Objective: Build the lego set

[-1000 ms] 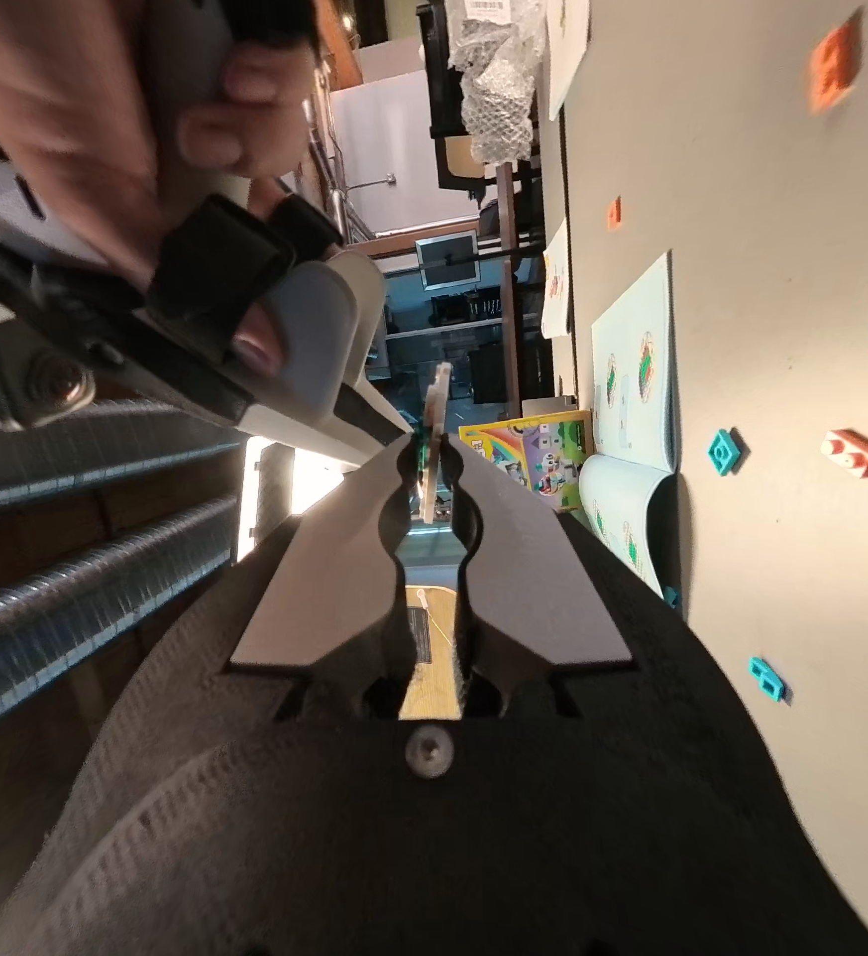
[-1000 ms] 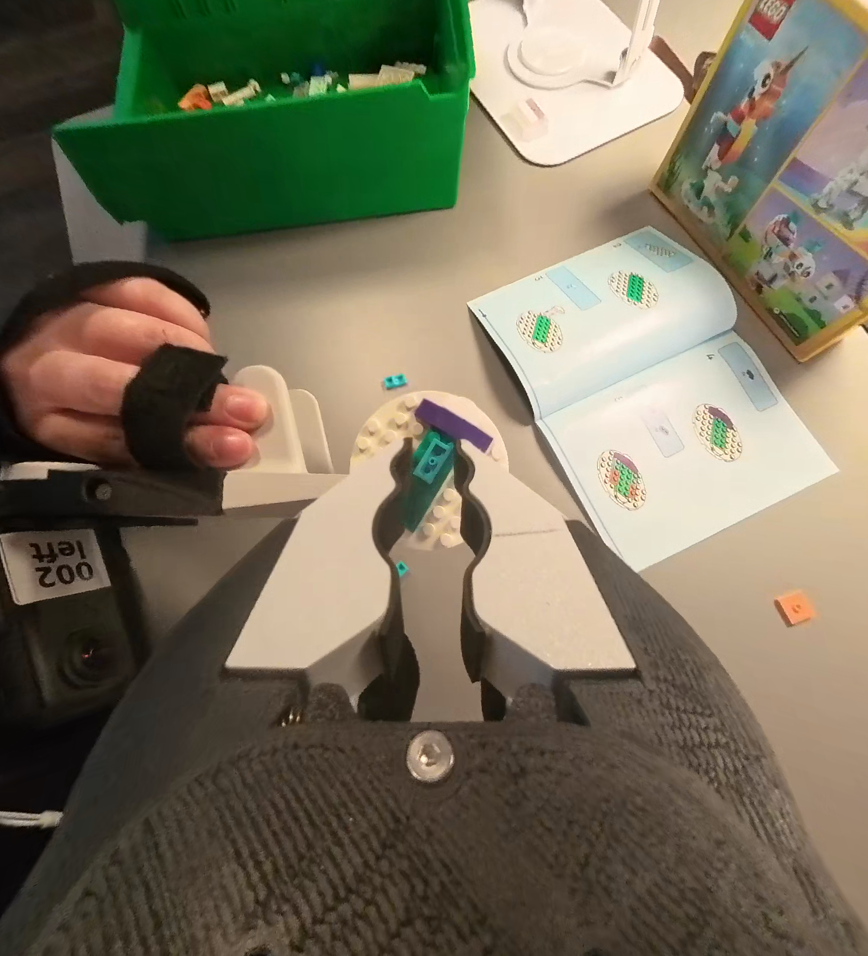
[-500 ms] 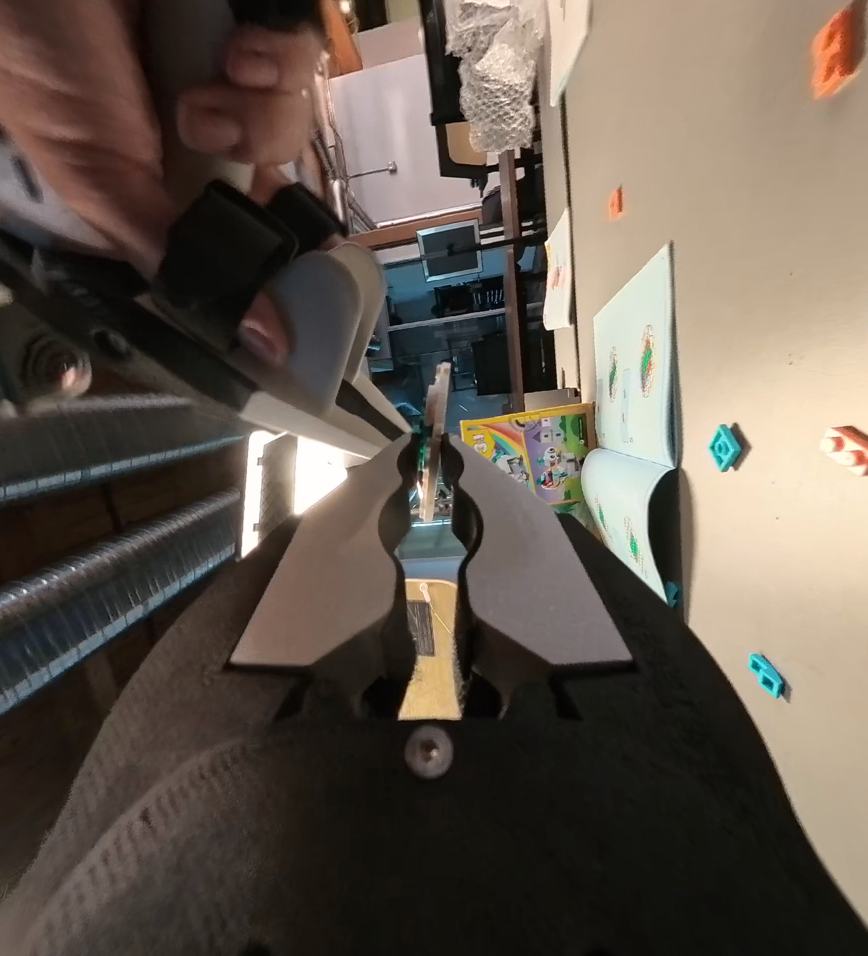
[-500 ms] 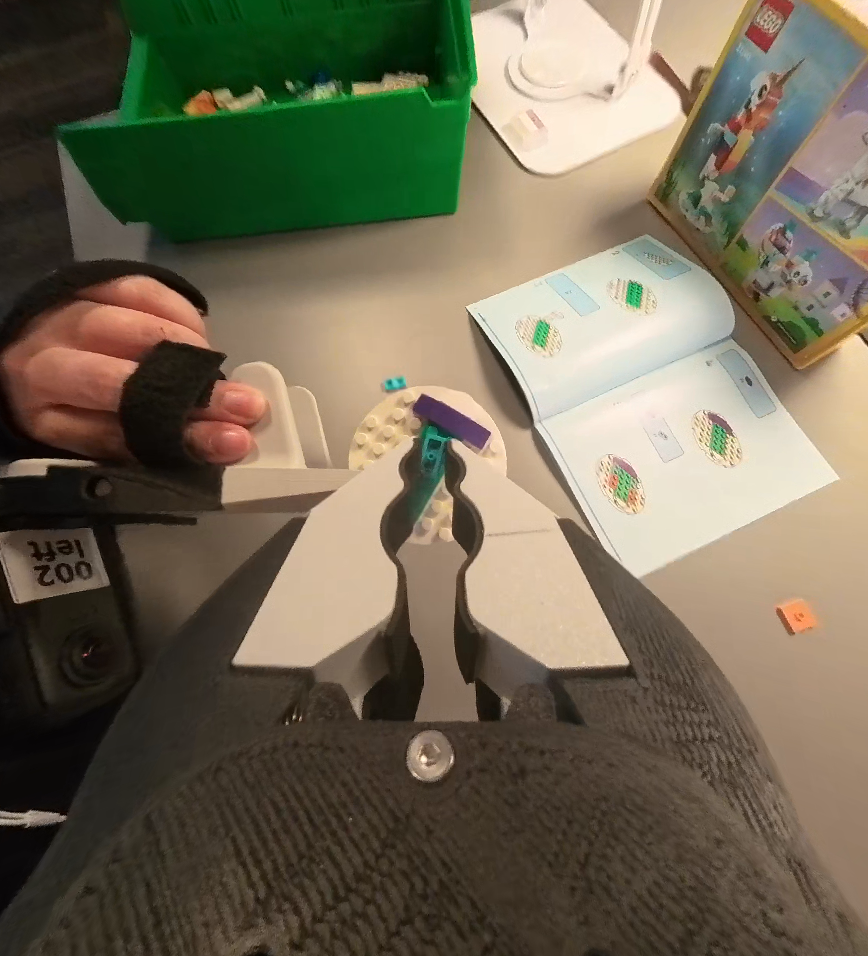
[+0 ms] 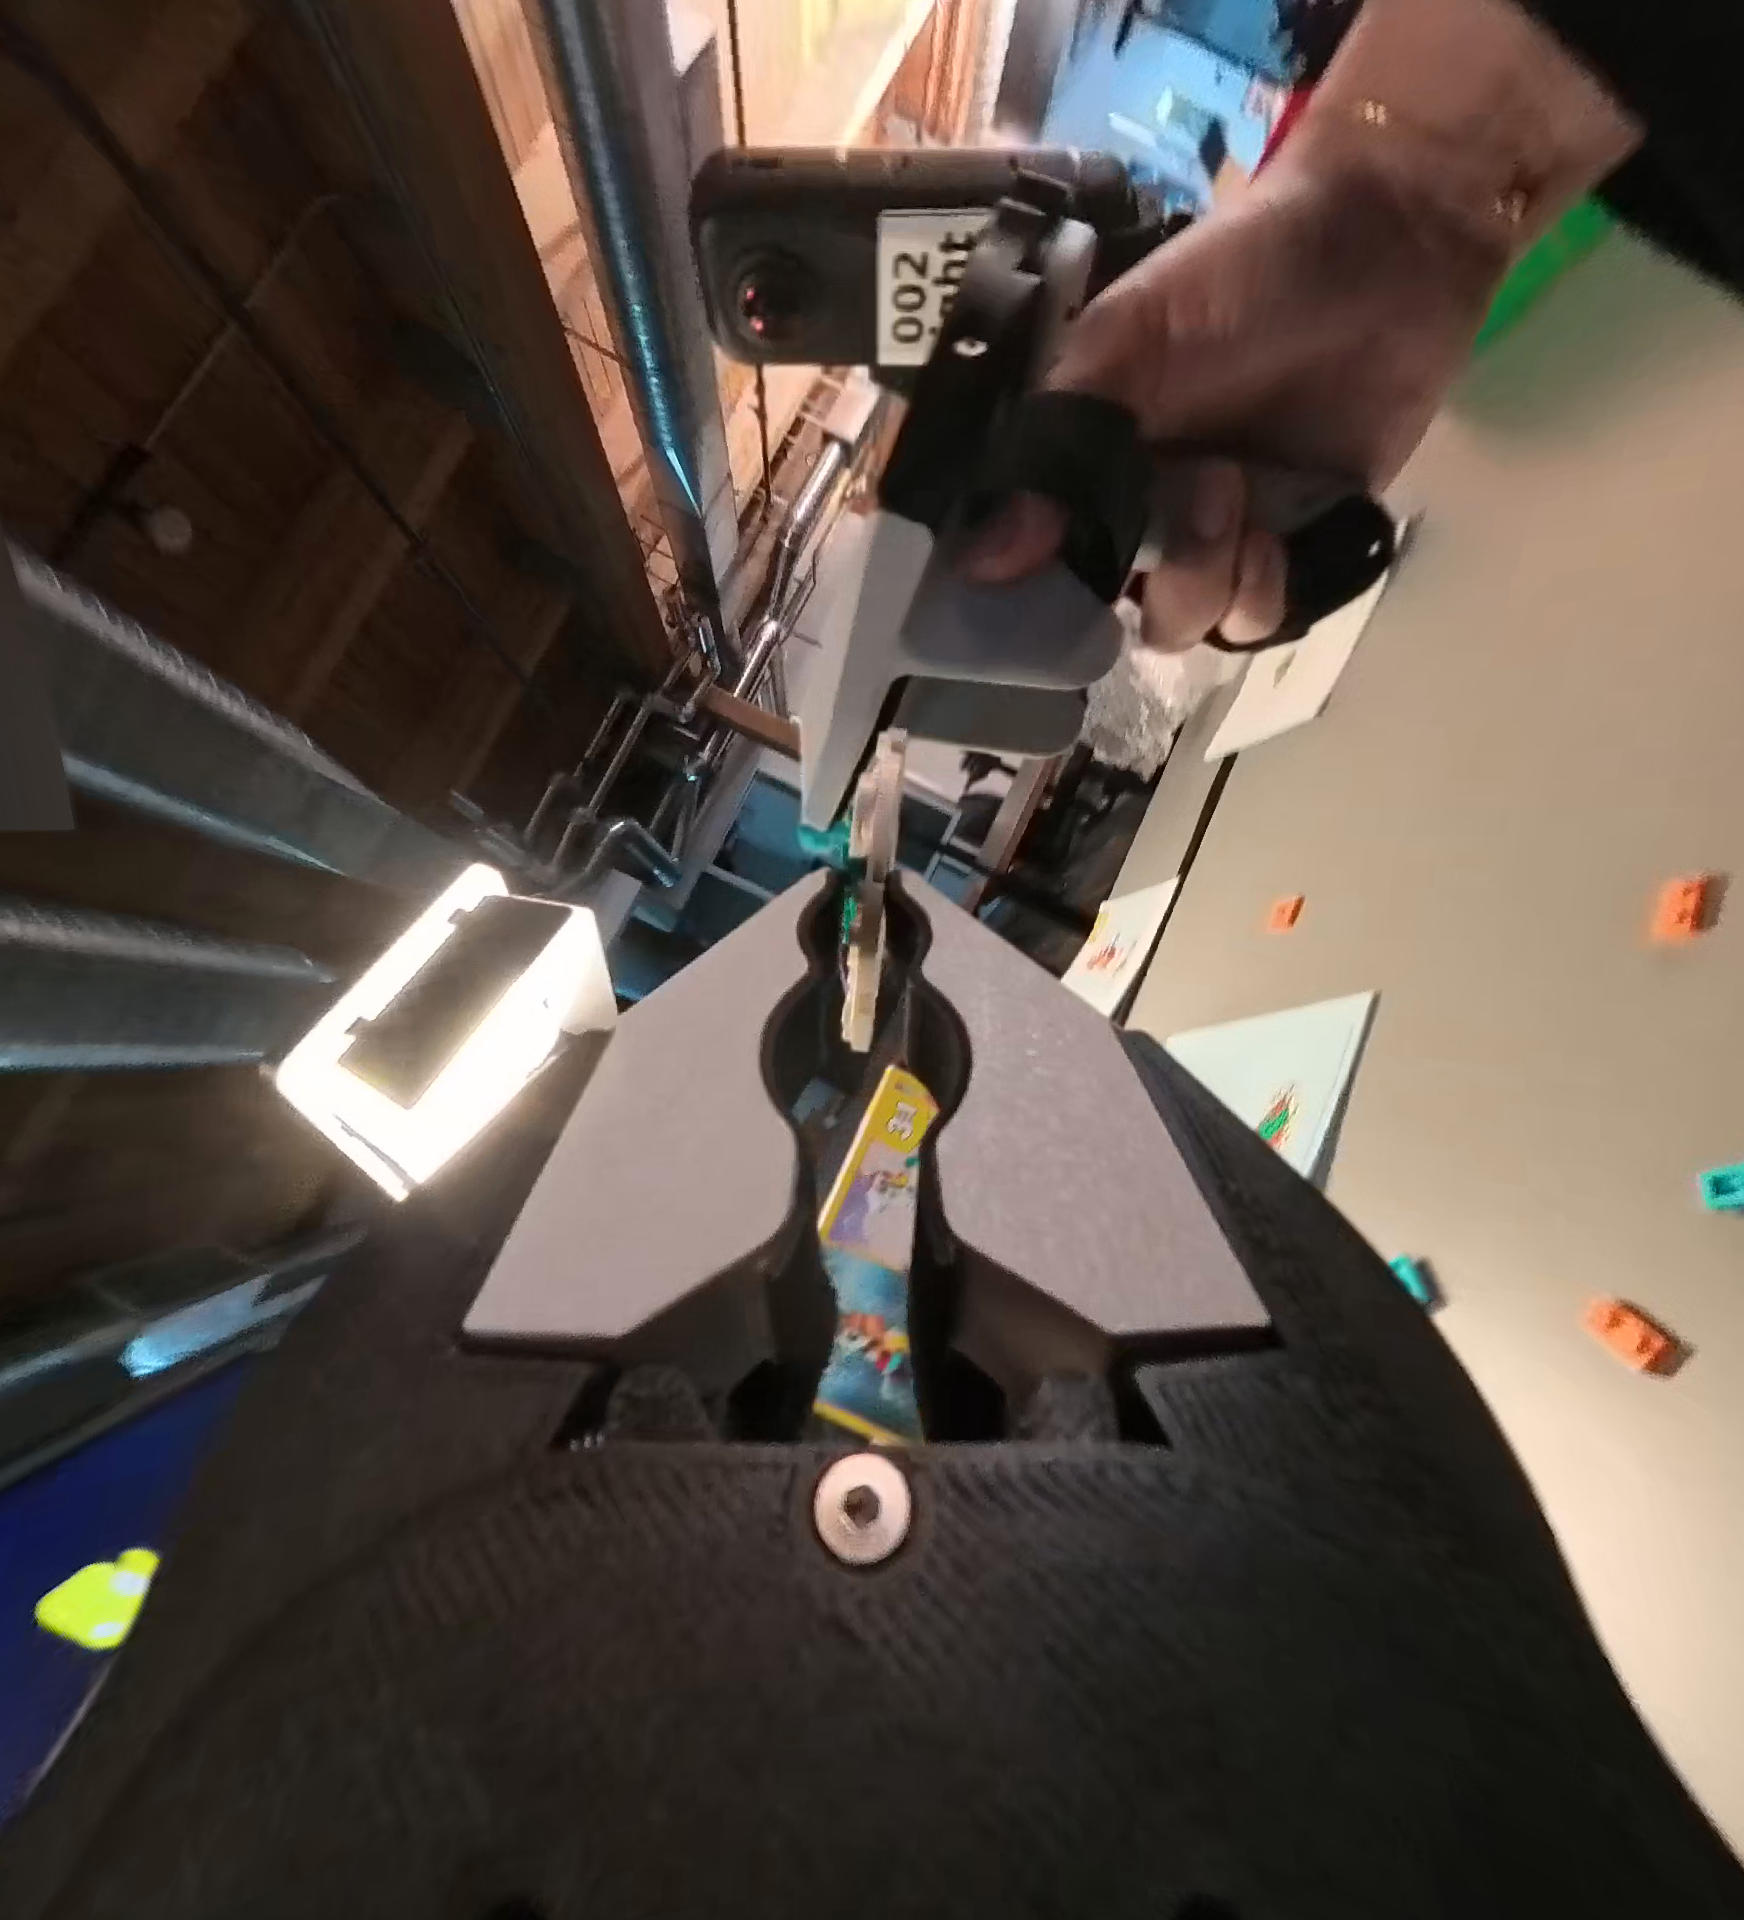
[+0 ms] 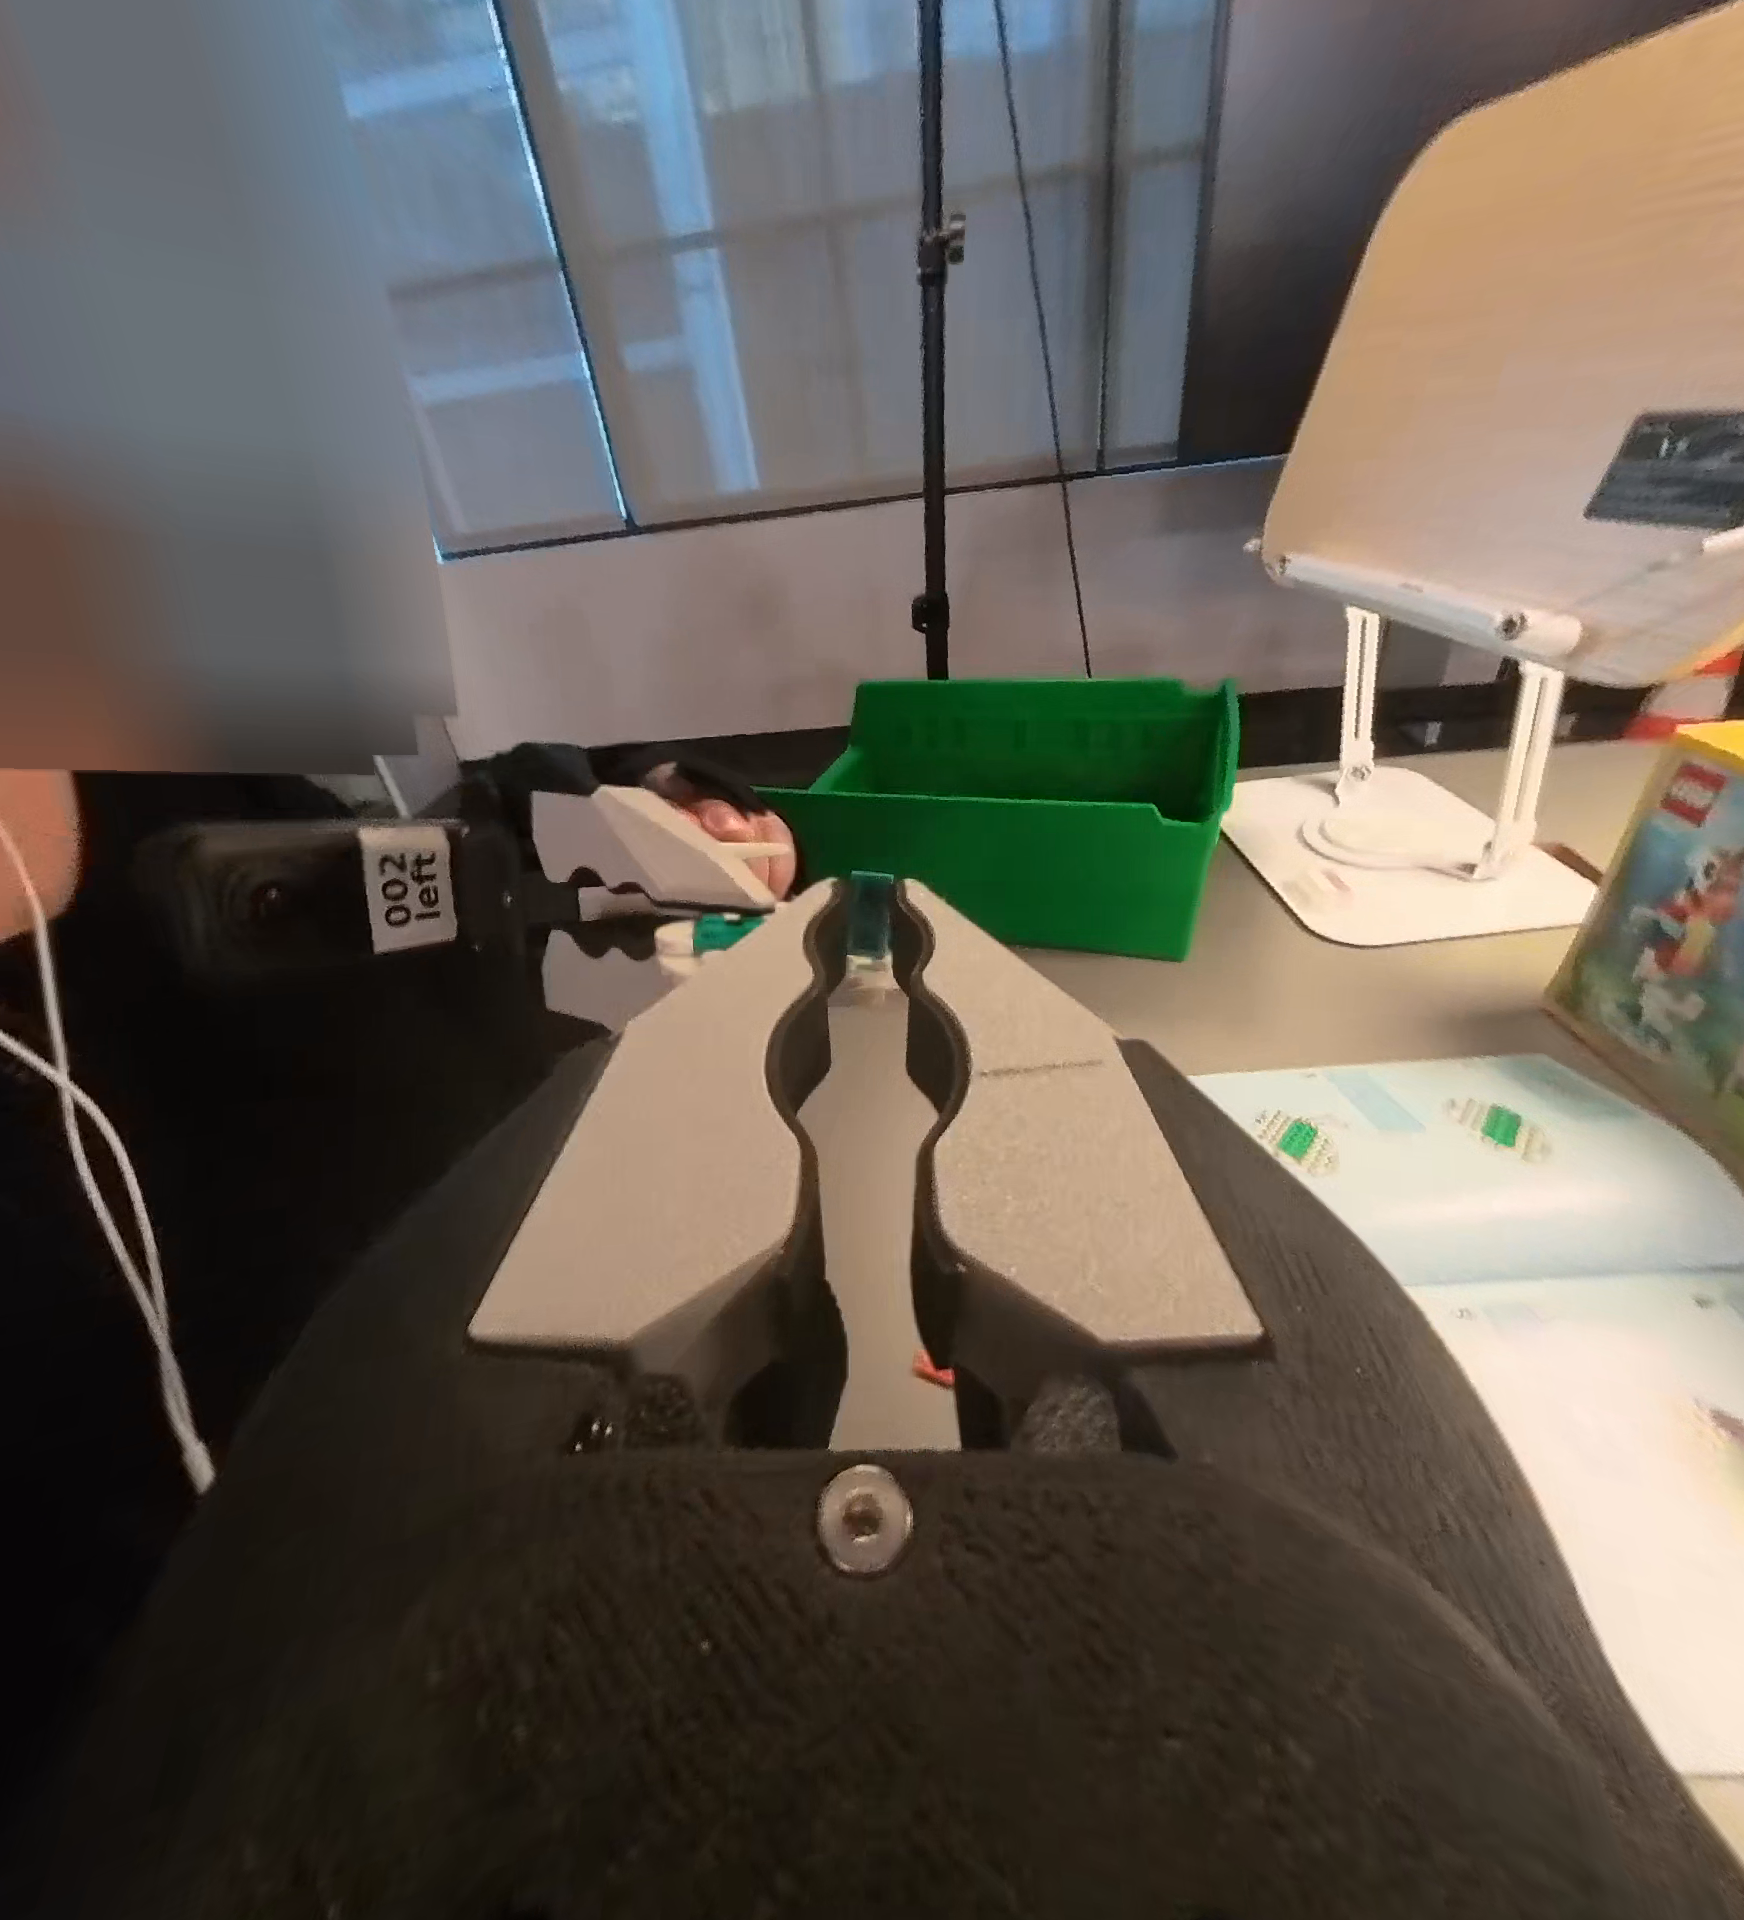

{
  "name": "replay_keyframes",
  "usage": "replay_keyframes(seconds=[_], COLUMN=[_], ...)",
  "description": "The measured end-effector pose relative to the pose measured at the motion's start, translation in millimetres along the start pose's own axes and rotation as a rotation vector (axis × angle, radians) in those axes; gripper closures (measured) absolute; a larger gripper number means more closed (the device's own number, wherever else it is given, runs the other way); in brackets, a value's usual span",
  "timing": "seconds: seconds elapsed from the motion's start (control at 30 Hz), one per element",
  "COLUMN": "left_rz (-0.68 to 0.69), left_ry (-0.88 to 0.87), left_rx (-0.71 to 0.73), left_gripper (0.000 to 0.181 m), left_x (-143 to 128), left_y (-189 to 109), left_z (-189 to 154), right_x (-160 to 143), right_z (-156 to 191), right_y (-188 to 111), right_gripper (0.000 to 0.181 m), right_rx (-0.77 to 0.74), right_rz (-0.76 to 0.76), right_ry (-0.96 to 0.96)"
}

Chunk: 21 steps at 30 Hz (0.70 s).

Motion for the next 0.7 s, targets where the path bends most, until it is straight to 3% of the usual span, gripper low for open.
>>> replay_keyframes(seconds=[0.2,0.5,0.7], left_rz=[-0.045,-0.016,-0.003], left_ry=[-0.076,0.119,0.062], left_rx=[0.002,0.005,0.028], left_gripper=[0.175,0.175,0.175], left_x=[8,9,9], left_y=[-5,-1,-3], left_z=[6,-1,3], right_x=[7,8,4], right_z=[11,12,16], right_y=[-8,1,3], right_gripper=[0.175,0.175,0.175], right_rx=[0.038,0.013,0.012], right_rz=[0.040,0.065,0.103], right_ry=[-0.080,-0.005,-0.053])
Point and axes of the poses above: each gripper's, where its closed fingertips meet, y out along the fingers, x out of its top, z = x × y across the jaws, the point moved 1 cm from there along -y, back along the fingers, and after that the axes turned 10 degrees about x, right-handed, at the moved point
